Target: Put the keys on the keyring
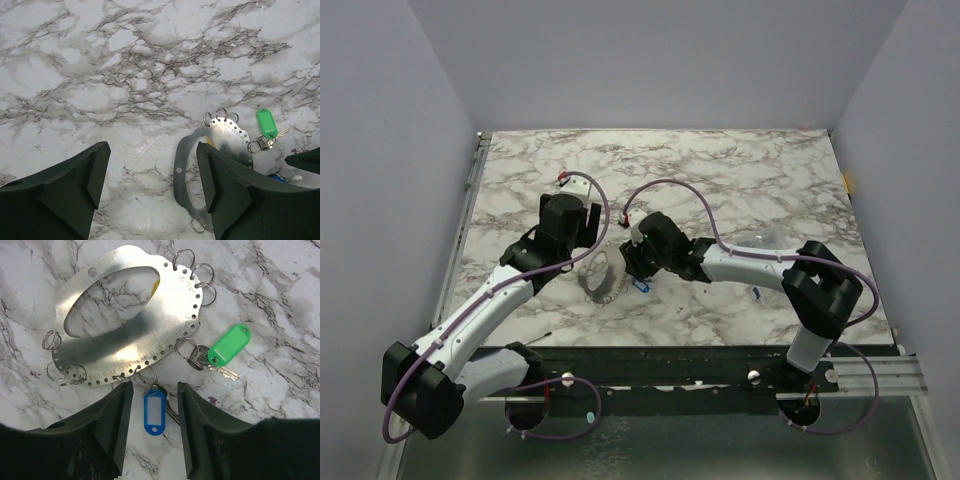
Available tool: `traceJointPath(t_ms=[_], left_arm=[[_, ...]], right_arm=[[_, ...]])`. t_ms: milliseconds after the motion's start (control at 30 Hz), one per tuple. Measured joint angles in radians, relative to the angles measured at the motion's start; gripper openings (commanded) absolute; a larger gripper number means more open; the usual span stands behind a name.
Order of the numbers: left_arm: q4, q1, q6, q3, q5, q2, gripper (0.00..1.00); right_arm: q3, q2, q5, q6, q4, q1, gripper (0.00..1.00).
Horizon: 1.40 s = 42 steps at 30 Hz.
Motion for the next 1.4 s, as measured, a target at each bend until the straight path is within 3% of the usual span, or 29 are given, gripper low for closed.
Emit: traceJointPath(t_ms=[300, 967, 1133, 1400], left_arm=[[0.008, 0.032, 0.000, -0.004, 0.021, -0.018, 0.77], [0.023, 0.098, 0.000, -0.006, 0.108, -0.017, 0.76], [0.023, 0.113, -0.001, -0.006, 0.122, -0.012, 0.76], [0.023, 0.126, -0.003, -0.006, 0.137, -0.006, 0.76]], right_arm=[[0.036, 0.070, -0.064, 0.018, -0.104, -0.006, 0.48], [0.095, 0.152, -0.053, -0.066, -0.151, -0.006, 0.44], [0.112, 0.166, -0.052, -0.086, -0.153, -0.006, 0.32], [0.115, 0.170, -0.052, -0.098, -0.148, -0.006, 0.01]])
